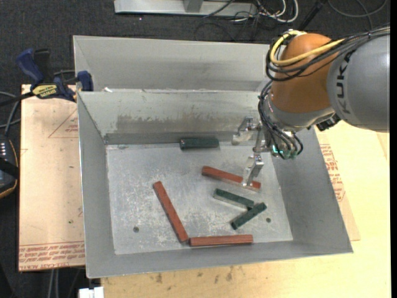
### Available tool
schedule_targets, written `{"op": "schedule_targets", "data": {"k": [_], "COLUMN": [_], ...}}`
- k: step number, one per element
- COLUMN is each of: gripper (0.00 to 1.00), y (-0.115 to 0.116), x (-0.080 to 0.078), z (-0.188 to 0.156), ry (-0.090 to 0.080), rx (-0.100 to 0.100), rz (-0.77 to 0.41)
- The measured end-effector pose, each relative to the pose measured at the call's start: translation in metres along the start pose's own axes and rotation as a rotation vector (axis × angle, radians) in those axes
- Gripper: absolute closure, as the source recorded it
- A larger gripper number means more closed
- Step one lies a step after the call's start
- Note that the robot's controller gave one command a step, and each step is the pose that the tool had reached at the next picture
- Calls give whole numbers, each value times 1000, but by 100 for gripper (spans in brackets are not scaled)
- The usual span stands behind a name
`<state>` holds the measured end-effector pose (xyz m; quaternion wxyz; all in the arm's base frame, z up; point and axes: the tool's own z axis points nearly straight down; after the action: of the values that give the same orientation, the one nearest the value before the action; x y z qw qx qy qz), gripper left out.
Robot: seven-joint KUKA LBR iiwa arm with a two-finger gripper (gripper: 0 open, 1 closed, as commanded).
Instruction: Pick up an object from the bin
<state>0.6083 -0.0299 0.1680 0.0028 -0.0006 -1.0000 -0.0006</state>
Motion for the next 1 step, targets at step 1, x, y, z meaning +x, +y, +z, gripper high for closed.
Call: {"op": "schedule_targets", "data": {"k": [1], "gripper": [0], "y": [0], "x": [-2], "z": [-4], "ry": [-7], "rx": [1], "rz": [-1]}}
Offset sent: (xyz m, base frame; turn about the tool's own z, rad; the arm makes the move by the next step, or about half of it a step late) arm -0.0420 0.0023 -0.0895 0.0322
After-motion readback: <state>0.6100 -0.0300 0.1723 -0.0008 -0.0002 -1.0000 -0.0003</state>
